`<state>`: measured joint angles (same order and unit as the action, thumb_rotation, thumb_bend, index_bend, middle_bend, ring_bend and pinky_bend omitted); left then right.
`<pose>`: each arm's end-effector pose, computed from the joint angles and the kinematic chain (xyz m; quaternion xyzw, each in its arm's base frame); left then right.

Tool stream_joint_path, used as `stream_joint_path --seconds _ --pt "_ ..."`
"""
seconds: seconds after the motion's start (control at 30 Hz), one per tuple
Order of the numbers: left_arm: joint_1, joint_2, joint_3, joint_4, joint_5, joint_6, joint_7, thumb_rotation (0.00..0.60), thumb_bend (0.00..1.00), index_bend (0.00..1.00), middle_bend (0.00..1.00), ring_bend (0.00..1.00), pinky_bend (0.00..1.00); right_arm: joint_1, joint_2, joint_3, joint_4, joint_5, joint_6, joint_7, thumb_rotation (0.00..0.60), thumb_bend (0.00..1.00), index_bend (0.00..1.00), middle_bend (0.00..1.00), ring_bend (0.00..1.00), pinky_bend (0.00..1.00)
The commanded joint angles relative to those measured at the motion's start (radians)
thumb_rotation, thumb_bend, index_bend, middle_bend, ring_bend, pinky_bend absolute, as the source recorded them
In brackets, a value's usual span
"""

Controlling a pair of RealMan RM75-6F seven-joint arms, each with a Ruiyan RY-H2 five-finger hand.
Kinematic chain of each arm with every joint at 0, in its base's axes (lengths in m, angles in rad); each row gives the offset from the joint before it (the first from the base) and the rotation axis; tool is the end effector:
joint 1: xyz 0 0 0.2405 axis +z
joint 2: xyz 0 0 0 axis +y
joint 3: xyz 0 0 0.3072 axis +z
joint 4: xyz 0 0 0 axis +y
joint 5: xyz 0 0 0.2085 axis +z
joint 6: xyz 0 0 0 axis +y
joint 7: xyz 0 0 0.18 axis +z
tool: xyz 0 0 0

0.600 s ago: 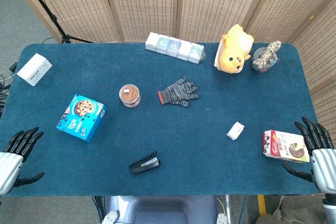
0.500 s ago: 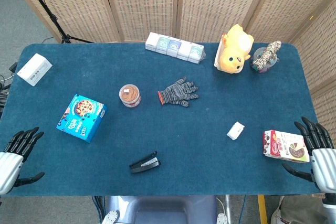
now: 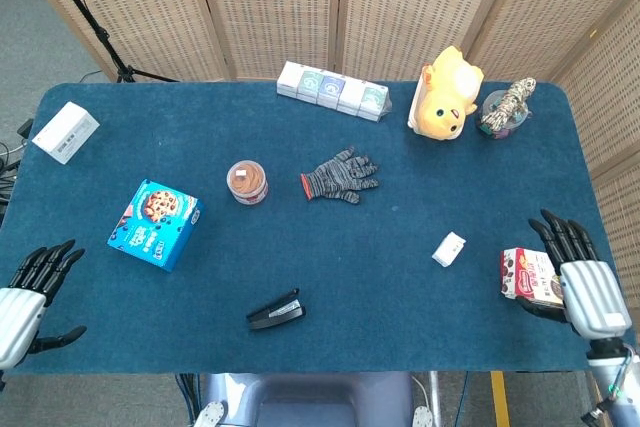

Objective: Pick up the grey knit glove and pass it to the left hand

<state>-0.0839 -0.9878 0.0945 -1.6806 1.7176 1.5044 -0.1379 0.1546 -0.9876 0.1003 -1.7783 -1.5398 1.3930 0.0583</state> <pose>-0.3279 0.1846 0.1882 -0.6593 -0.4085 -0.4009 0.4875 -0.3045 -0.2497 0.2039 0.6162 -0.3943 0.4315 0.5279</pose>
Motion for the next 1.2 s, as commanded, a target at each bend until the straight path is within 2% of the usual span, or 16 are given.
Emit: stream_joint_path --seconds 0.03,0.23,0.4,0.5,0.83,1.07,1.2 --pt "-0.005 0.001 0.000 -0.009 -0.004 -0.012 0.003 0.600 0.02 0.00 0.00 0.00 0.00 0.147 -0.051 0.080 0.053 0.134 -0.199 -0.034 0.600 0.00 0.00 0.00 0.00 0.00" --pt "-0.020 0.001 -0.009 -0.018 -0.039 -0.052 0.007 0.600 0.02 0.00 0.00 0.00 0.00 0.337 -0.180 0.162 0.177 0.312 -0.423 -0.096 0.600 0.00 0.00 0.00 0.00 0.00" --pt "-0.031 0.004 -0.015 -0.020 -0.068 -0.081 0.003 0.600 0.02 0.00 0.00 0.00 0.00 0.482 -0.328 0.199 0.378 0.436 -0.568 -0.148 0.600 0.00 0.00 0.00 0.00 0.00" --pt "-0.040 0.005 -0.020 -0.022 -0.082 -0.098 -0.002 0.600 0.02 0.00 0.00 0.00 0.00 0.556 -0.403 0.202 0.494 0.483 -0.639 -0.183 0.600 0.00 0.00 0.00 0.00 0.00" --pt "-0.066 0.003 -0.032 -0.016 -0.134 -0.164 -0.010 0.600 0.02 0.00 0.00 0.00 0.00 0.720 -0.595 0.194 0.736 0.569 -0.774 -0.246 0.600 0.00 0.00 0.00 0.00 0.00" --pt "-0.080 0.008 -0.043 -0.011 -0.167 -0.192 -0.027 0.600 0.02 0.00 0.00 0.00 0.00 0.803 -0.666 0.220 0.801 0.634 -0.815 -0.266 0.600 0.00 0.00 0.00 0.00 0.00" --pt "-0.081 0.014 -0.049 -0.007 -0.181 -0.194 -0.046 0.600 0.02 0.00 0.00 0.00 0.00 0.846 -0.709 0.219 0.852 0.727 -0.856 -0.299 0.600 0.00 0.00 0.00 0.00 0.00"
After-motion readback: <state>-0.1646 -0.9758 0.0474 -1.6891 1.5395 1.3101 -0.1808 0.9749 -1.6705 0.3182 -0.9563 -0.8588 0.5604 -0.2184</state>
